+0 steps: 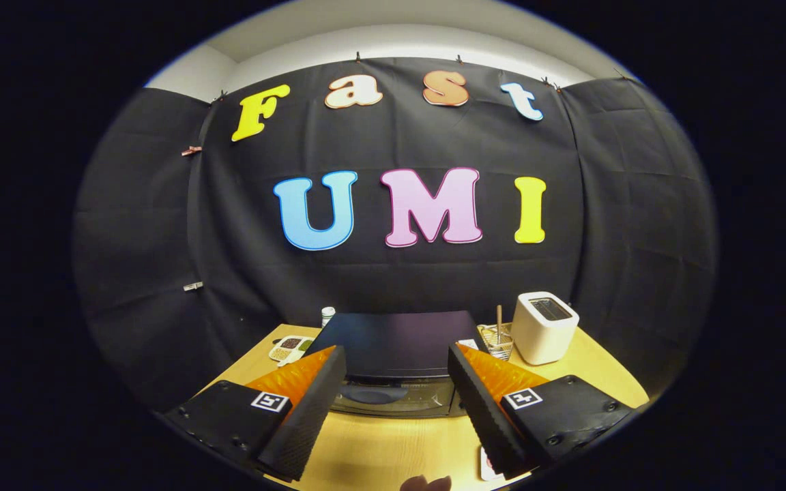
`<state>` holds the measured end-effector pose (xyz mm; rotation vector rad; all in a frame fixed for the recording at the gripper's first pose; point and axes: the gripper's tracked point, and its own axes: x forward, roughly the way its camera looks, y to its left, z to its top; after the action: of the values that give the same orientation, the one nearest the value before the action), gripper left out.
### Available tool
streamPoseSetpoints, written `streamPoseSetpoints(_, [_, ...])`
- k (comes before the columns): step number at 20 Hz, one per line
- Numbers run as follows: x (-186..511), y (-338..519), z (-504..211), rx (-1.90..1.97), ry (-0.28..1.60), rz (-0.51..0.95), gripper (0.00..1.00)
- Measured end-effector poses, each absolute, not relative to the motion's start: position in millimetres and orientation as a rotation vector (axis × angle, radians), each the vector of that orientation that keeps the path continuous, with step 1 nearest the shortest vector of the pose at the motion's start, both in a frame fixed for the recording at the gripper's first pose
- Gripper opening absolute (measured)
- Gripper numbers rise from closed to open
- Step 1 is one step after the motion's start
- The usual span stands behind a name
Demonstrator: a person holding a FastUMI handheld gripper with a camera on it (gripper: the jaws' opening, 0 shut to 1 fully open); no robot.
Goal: Open the toaster oven, put the food inside, and close the toaster oven door.
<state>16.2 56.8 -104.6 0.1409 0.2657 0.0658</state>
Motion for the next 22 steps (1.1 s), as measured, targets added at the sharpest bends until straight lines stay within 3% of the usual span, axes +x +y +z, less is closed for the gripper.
streamPoseSetpoints(14, [70, 118, -233, 0.115, 0.533, 0.044, 0.99])
streamPoseSetpoints(22, [88, 130, -250, 0.099, 0.57, 0.009, 0.99])
